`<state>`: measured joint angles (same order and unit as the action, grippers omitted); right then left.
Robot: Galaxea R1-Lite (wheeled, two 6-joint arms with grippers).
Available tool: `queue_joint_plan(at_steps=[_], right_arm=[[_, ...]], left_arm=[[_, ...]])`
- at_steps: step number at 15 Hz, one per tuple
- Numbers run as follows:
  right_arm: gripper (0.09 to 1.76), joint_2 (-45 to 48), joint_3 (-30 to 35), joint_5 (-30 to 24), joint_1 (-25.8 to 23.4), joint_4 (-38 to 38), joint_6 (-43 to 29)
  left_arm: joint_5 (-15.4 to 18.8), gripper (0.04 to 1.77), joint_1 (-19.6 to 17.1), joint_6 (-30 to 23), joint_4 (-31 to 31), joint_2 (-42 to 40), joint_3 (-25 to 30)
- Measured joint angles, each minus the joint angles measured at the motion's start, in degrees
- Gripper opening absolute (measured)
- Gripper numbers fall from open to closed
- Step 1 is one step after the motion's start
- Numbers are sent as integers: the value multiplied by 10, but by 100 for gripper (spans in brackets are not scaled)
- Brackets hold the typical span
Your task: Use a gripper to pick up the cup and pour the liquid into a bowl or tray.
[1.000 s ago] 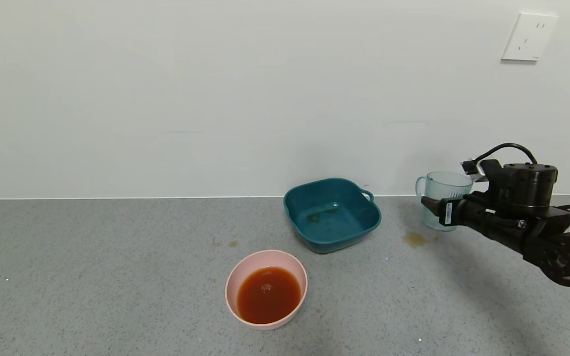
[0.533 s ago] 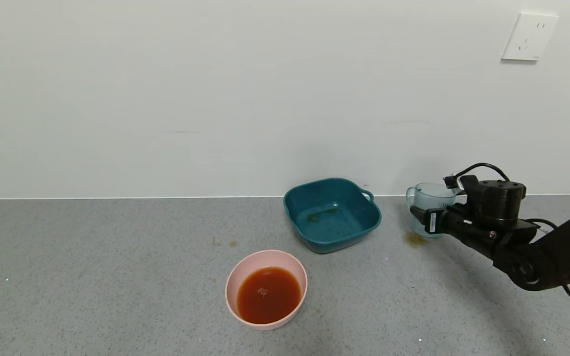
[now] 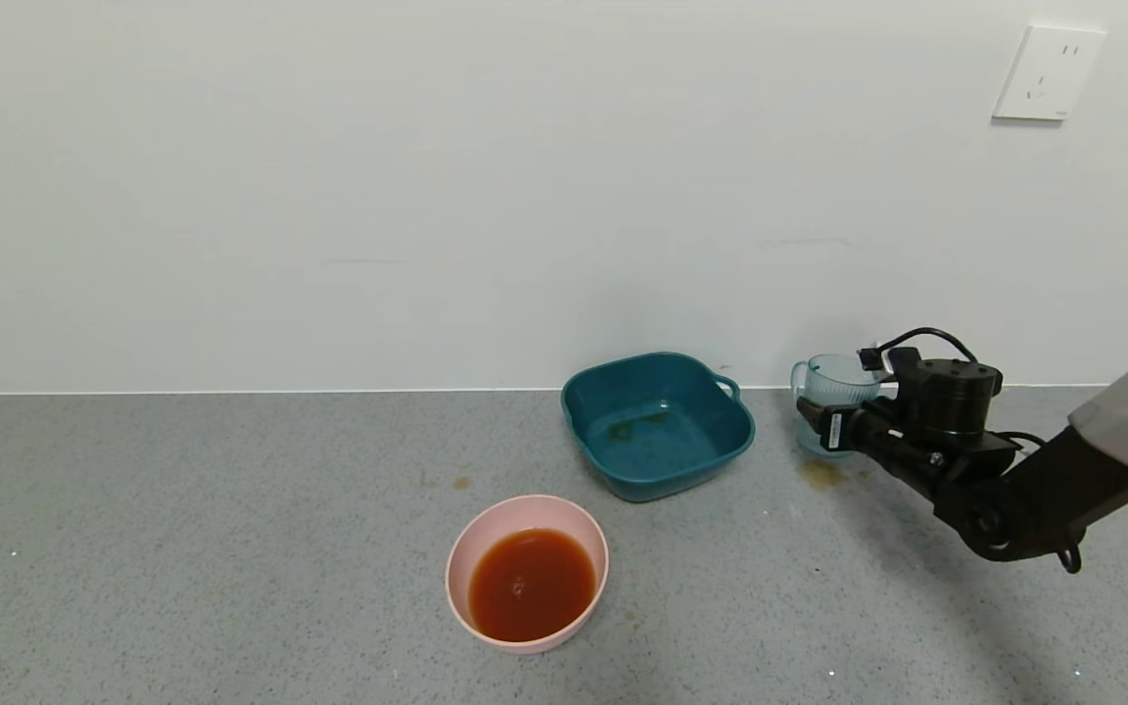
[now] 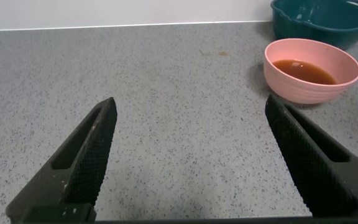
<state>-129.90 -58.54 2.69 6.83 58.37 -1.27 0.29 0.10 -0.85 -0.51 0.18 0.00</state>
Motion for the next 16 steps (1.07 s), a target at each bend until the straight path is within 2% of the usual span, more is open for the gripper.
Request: queue_joint_plan(at_steps=[3,7,16], right_arm=[[133,-11,-7,0,1,1,1],[151,-15,-7,0,3,1,1],[164,5,-1,-2,4,-15,-2]], left_arm=[[0,172,0,0,0,0,0],[0,172,0,0,0,0,0],[0,172,0,0,0,0,0]])
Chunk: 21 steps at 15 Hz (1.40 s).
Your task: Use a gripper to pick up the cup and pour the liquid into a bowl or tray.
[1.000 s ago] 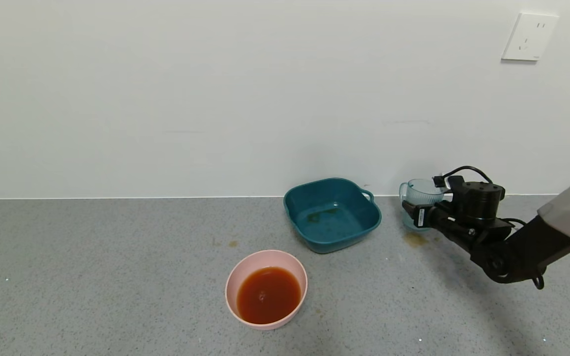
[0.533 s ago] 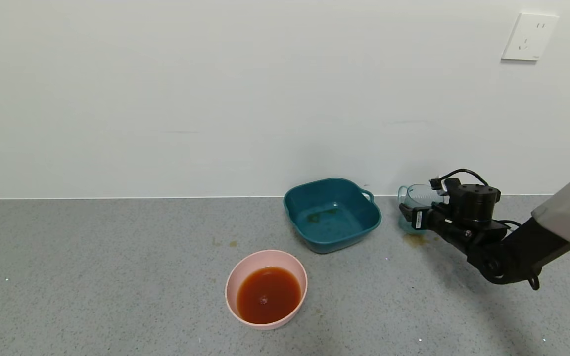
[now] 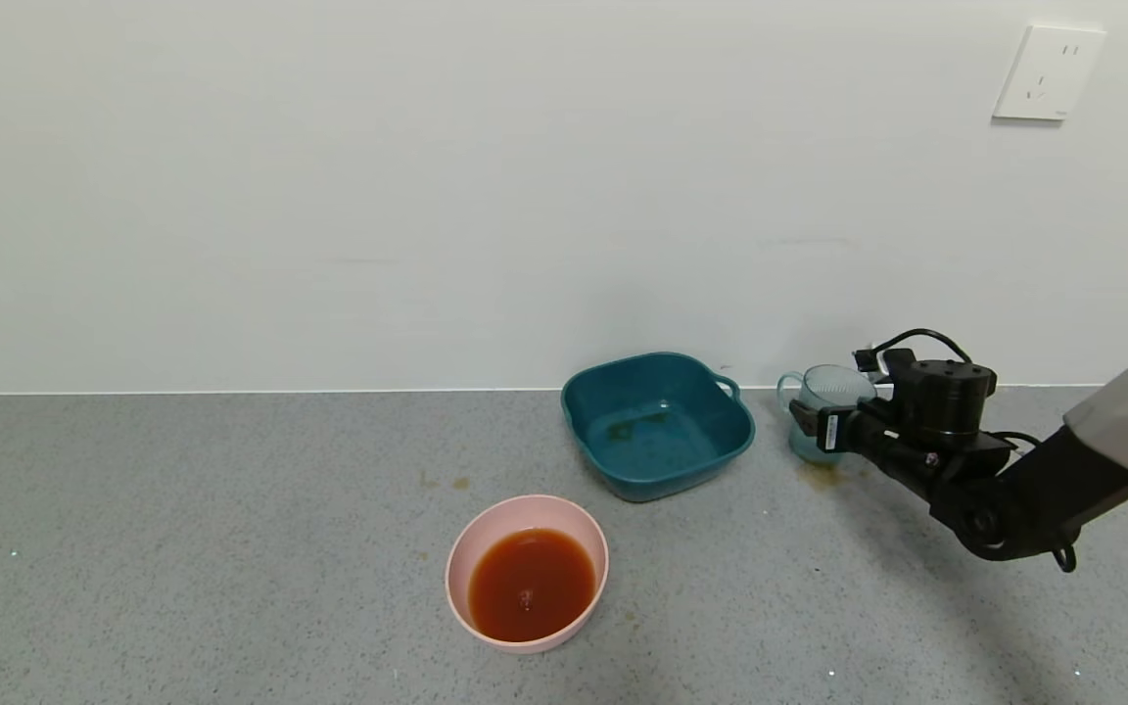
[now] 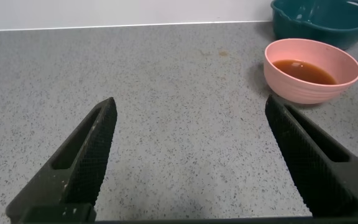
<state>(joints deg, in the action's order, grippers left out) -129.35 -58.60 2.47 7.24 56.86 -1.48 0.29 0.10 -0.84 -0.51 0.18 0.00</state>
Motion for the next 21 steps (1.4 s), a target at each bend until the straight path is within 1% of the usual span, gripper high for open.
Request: queue_joint_plan(at_steps=[2,5,6,9,12,15,18,21], right_arm=[[166,27,6,-1,2,-42,1],[167,96,18,-3,6,-152,2],[168,126,25,-8,7,-181,2],[169,236,64,-33,12,-236,7],[169,359,106,-42,16,-293,21],[170,483,165,-46,17,-325,37],[170,602,233,-47,17,-337,52],[170,708,276,-47,9,-371,55]], left_arm=[[0,172,0,0,0,0,0],[0,172,0,0,0,0,0],[0,172,0,0,0,0,0],[0,172,0,0,0,0,0],[0,172,0,0,0,0,0],[0,172,0,0,0,0,0],[0,172,0,0,0,0,0],[0,172,0,0,0,0,0]])
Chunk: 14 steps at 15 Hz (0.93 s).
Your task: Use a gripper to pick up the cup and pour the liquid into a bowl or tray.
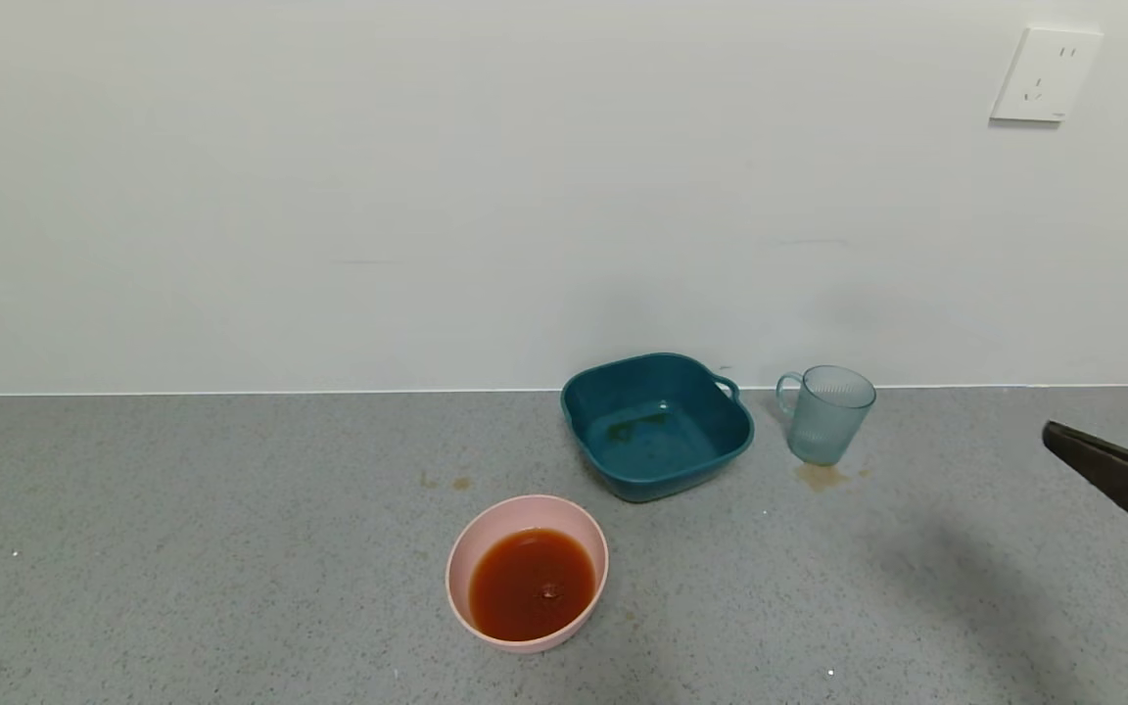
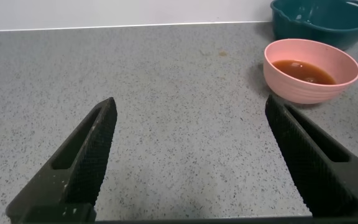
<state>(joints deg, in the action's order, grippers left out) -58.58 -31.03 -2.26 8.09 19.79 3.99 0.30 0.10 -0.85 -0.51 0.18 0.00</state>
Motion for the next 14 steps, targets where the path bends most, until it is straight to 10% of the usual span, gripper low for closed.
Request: queue_joint_plan(at_steps=[14], right_arm=[[170,448,97,-5,-66,-244,-2]], left_arm=[[0,172,0,0,0,0,0]])
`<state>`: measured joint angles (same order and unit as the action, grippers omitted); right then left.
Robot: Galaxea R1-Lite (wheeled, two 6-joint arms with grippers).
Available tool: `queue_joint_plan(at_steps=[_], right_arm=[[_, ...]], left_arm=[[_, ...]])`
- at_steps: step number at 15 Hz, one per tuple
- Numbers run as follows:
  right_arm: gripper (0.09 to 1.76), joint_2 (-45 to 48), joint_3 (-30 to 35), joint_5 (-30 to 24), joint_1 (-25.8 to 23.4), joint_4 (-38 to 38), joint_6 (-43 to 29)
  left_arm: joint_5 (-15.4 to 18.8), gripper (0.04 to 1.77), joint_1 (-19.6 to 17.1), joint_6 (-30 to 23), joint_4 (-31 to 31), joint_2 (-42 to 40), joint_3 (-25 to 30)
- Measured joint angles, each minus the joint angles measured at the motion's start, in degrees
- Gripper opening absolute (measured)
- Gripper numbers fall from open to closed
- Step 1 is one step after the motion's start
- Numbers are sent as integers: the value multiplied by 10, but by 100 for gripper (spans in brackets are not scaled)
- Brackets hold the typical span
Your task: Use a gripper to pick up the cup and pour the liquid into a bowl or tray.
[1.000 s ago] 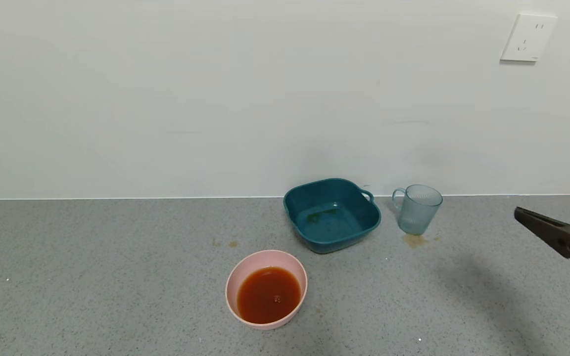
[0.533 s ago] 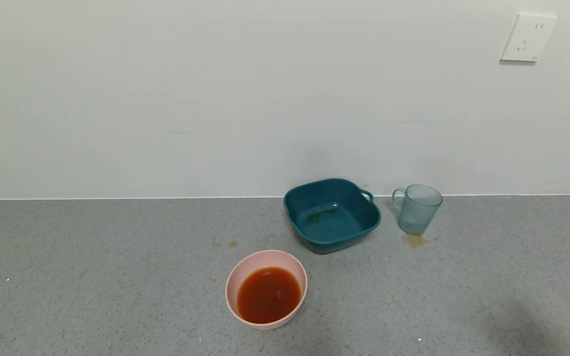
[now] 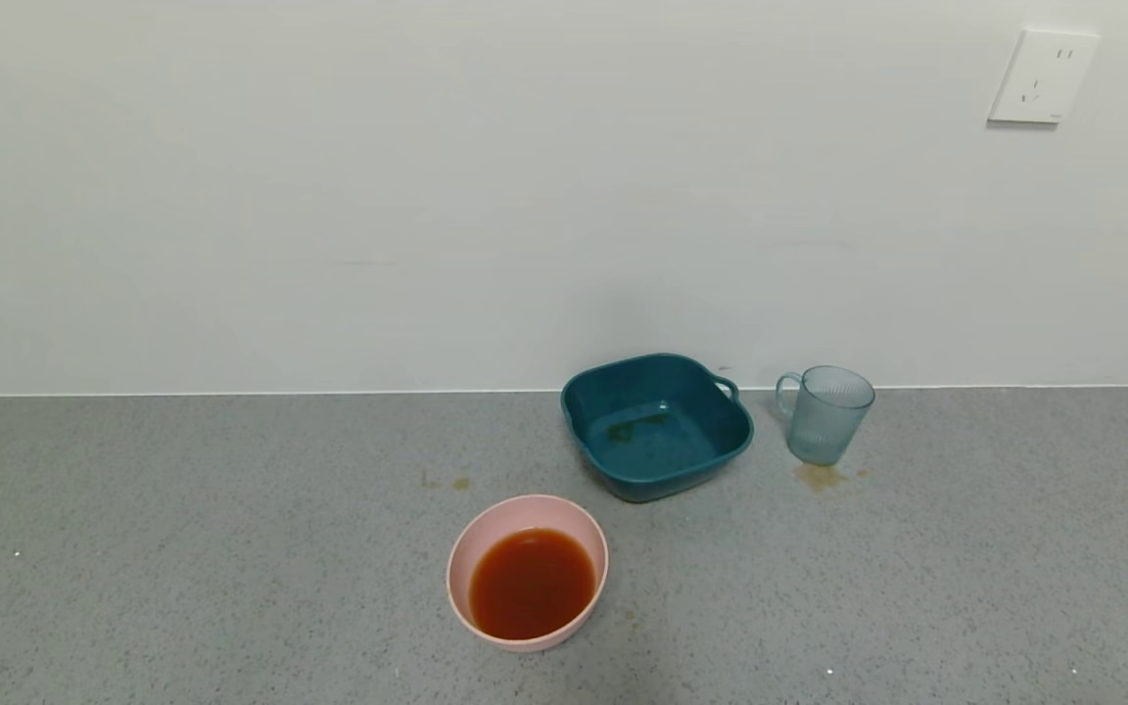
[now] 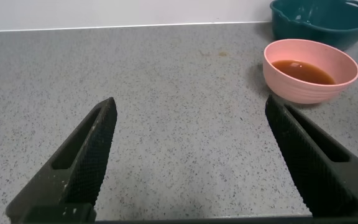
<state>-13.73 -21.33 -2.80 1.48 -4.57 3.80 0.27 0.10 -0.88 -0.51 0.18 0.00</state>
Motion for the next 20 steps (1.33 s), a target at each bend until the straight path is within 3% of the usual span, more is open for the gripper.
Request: queue_joint_plan(at_steps=[5,9,11,14,20], right_arm=[[170,94,66,2,-10,7,1],[170,132,162,4,-12,97,3],[170,136,199,6,-12,101,1],[170,137,212,12,-12,39,-14],[170,137,213,15,-11,39,-19]], left_arm=[[0,172,0,0,0,0,0],[0,172,0,0,0,0,0],[0,172,0,0,0,0,0],[0,172,0,0,0,0,0],[0,172,0,0,0,0,0]])
